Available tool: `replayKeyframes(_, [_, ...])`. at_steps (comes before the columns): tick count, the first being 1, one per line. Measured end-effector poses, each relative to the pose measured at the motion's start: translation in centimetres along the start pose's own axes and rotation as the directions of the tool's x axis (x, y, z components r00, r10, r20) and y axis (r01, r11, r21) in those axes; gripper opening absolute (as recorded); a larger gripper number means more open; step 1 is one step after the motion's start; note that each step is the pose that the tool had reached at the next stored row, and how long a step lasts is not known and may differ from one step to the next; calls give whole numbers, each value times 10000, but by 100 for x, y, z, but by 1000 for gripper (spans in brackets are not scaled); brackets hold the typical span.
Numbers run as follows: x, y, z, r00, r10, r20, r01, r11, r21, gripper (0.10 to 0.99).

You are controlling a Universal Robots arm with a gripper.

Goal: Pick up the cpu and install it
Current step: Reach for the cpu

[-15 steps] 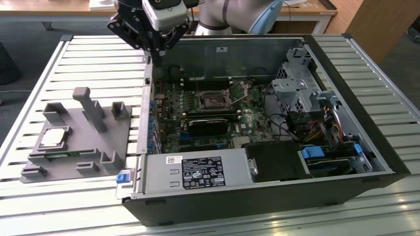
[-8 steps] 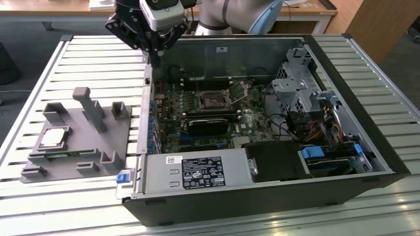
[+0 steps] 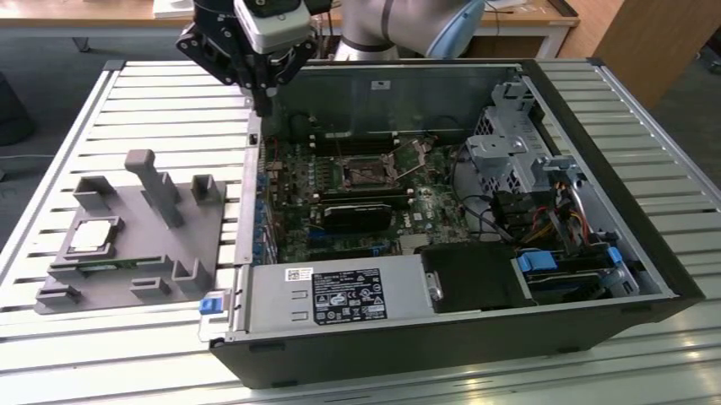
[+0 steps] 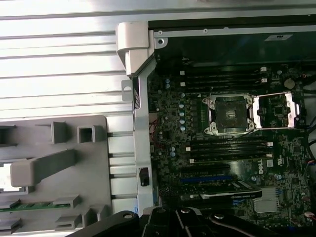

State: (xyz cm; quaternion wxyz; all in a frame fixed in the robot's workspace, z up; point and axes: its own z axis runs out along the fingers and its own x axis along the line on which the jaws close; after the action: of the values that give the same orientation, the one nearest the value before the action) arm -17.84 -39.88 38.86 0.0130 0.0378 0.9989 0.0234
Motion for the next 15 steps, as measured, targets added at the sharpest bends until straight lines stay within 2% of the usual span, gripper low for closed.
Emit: replayKeyframes(15, [33, -3, 4, 10000, 1, 0, -1, 10000, -2, 106])
